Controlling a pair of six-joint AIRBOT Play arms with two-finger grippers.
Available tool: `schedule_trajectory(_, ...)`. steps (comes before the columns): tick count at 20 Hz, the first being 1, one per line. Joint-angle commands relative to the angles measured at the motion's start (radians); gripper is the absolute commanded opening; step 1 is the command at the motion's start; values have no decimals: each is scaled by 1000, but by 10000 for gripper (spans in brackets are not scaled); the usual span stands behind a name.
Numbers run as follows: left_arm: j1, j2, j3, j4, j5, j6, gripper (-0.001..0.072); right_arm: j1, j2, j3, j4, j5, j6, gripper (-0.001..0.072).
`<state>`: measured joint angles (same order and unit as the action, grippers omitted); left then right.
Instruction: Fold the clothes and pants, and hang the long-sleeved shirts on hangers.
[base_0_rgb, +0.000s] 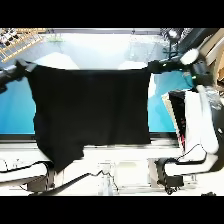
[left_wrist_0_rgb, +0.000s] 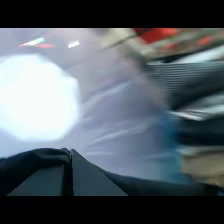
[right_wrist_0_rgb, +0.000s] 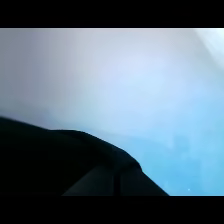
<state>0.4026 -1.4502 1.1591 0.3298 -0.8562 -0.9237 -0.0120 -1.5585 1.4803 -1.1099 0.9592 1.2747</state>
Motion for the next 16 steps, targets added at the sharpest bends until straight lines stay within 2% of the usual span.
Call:
schedule_trajectory(1,-55,-243,66,-45,124,64,5,0,-171,-16,26,-205,18,14)
schedule_trajectory(3,-41,-304,157,-42,29,64,5,0,-183,-4,25,-208,16,14)
schedule_trajectory(5,-8,-309,202,-32,-74,56,5,-1,-182,20,18,-137,14,14)
schedule_trajectory(7,44,-309,217,37,-177,-15,5,-1,-182,45,5,-21,14,14)
schedule_trajectory(11,113,-319,217,242,-275,-158,5,0,-184,36,-6,219,42,14)
schedule_trajectory(16,109,-346,217,286,-411,-182,4,0,-186,-16,-11,279,85,16)
